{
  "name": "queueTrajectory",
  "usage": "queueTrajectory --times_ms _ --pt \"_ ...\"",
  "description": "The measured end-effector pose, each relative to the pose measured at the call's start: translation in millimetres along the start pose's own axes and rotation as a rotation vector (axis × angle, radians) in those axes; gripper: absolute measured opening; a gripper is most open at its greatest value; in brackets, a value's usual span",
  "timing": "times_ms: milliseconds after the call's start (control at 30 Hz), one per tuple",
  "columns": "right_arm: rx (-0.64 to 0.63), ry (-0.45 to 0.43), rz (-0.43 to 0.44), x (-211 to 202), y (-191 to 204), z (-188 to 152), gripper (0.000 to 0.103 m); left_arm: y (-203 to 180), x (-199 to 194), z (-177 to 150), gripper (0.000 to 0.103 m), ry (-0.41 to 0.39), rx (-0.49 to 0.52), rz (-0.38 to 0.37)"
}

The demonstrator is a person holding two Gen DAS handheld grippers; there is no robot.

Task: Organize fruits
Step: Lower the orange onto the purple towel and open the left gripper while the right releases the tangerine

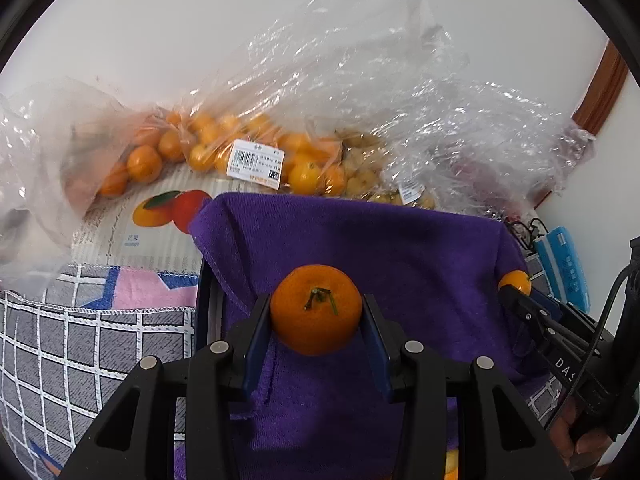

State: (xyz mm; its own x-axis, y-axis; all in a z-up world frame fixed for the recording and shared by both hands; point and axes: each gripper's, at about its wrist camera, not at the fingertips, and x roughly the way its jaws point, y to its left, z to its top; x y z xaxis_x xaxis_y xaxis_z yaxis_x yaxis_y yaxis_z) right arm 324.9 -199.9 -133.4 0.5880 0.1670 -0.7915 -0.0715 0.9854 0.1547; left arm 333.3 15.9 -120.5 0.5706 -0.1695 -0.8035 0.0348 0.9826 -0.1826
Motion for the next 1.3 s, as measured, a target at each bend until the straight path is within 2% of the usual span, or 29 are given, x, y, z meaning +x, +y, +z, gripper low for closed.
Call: queueTrajectory --times_ms 600,967,1000,1100,1200,1300 --pt "0.008 0.068 -0.011 28.4 -4.0 -7.6 0.032 5.3 29.0 -3.5 0.041 0.069 -0.005 0.008" --pt "0.011 0.070 -0.008 26.1 -5.2 -9.9 0.032 5.0 34.7 -5.2 0.042 0.117 0.005 0.005" --pt "0.013 0.070 -0.007 24.9 -5.5 -9.5 0.034 4.2 34.9 -5.4 0.042 0.119 0.007 0.004" --pt "0.018 0.069 -0.004 20.5 -6.2 -8.1 0.049 1.8 34.9 -5.5 0.042 0.130 0.014 0.005" --pt "0.023 0.060 -0.011 13.8 -6.0 -7.2 0.053 1.2 32.9 -6.0 0.043 0.138 0.017 0.004" --pt "0.036 0.064 -0.012 6.2 -6.0 -6.7 0.062 -0.6 23.1 -5.9 0.050 0.114 0.023 0.003"
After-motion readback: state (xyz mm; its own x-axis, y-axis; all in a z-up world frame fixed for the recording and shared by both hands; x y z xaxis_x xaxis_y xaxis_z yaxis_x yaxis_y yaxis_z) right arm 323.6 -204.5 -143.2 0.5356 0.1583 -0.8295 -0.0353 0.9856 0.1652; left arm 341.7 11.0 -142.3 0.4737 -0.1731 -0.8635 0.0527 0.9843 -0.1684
